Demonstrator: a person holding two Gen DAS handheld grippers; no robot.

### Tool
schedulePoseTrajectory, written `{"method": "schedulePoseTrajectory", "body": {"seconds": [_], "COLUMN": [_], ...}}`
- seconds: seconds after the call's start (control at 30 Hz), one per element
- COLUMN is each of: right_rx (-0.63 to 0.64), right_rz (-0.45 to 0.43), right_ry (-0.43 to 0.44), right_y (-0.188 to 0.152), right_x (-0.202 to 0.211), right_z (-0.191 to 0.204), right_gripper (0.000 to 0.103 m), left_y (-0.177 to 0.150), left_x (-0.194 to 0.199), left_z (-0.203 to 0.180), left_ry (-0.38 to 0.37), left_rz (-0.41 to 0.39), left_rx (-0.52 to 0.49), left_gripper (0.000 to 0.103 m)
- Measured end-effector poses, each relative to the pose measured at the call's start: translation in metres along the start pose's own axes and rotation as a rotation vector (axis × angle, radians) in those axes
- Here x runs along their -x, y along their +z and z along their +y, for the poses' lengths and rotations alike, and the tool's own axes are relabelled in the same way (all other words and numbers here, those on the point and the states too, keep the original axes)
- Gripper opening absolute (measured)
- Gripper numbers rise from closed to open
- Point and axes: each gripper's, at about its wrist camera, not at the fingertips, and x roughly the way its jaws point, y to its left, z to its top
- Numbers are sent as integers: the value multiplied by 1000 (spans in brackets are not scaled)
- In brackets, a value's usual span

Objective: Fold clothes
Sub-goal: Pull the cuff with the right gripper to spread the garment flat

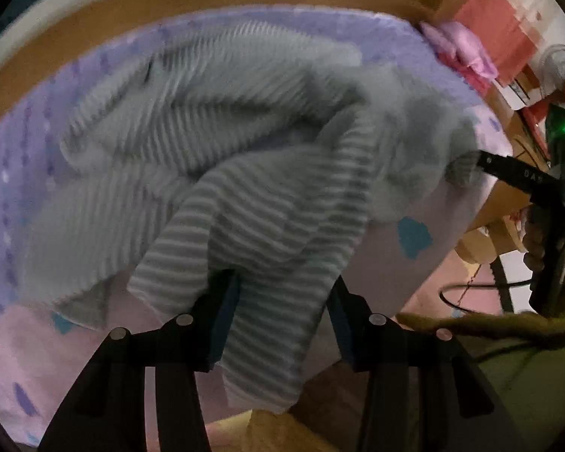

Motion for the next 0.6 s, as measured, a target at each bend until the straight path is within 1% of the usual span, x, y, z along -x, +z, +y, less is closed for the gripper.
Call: {"method": "schedulePoseTrajectory", "body": {"seconds": [0.07,0.17,0.2,0.23,0.27,0.3,0.33,0.37,0.4,0.43,0.47,0.53,0.6], "right_rx": [23,111,140,160,179,198,206,204,208,200,190,141,82], "right_rz": [-20,-46,-54,-61,-72,-85,-82,-83,-99,-117,-136,-194,-265], "right_ry": [-27,-51,-52,-51,-49,-47,-31,-8,5,8,11,46,26], "right_y": [-4,-6,-6,-5,-5,-4,-2,2,7,15,23,41,62], "right_x": [-4,-3,-3,-5,-7,-11,-15,-18,-16,-10,-4,17,41], "right_z": [8,25,30,33,36,38,39,39,38,35,31,13,-15], "right_gripper": [64,64,64,64,64,61,48,44,28,22,21,21,21], "left_y": [-5,-6,-6,-6,-5,-4,-3,-1,2,5,7,14,21], "left_x": [-2,1,2,3,3,5,6,9,12,16,22,36,49], "left_z": [4,9,11,13,13,13,13,12,9,6,2,-7,-26], "left_ry": [-21,-33,-33,-29,-17,-22,-27,-30,-26,-19,-26,-57,-75], "left_rz": [-25,-36,-40,-44,-51,-61,-72,-85,-95,-100,-109,-137,-165], "left_rx": [1,57,79,96,100,110,118,121,125,137,149,134,101], "left_gripper": [47,47,41,29,26,22,15,14,12,11,11,11,11]}}
